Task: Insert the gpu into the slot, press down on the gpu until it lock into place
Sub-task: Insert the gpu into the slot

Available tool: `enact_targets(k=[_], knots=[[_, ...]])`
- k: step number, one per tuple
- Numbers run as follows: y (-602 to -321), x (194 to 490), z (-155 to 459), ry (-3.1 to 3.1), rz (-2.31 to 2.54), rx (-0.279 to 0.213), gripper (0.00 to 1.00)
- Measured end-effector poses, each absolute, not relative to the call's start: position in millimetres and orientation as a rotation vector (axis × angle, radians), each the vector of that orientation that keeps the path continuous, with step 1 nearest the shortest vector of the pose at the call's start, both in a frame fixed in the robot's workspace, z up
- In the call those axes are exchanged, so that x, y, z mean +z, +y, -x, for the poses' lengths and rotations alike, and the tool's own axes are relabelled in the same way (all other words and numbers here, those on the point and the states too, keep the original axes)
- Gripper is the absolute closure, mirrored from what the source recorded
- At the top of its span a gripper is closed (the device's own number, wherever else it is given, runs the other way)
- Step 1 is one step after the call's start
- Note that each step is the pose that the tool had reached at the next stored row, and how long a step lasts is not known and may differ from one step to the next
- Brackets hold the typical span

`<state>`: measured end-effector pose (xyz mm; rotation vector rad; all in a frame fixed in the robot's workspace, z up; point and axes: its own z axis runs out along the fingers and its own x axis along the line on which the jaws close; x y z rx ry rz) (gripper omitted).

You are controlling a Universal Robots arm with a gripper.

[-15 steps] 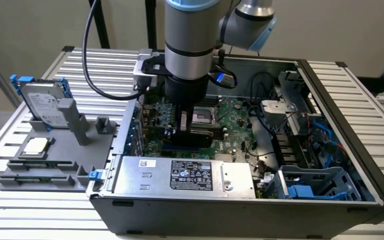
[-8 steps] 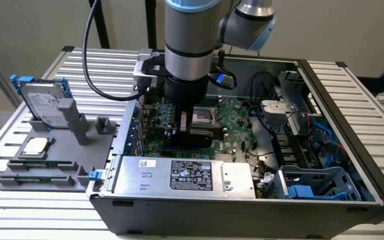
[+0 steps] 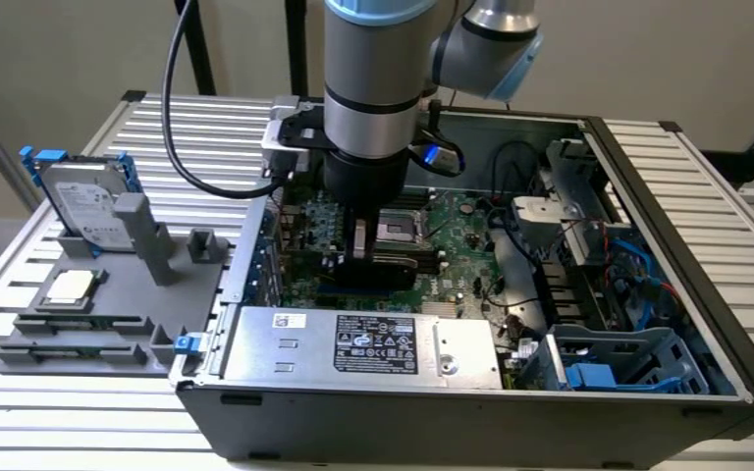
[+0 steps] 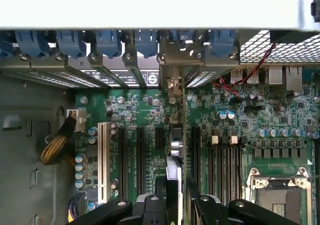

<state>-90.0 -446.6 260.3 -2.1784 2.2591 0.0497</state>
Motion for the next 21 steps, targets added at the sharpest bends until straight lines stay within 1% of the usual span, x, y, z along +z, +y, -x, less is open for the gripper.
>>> enact_targets(k=[21], knots=[[-446.5, 260.9, 90.0, 2.260, 2.179, 0.051, 0.74]])
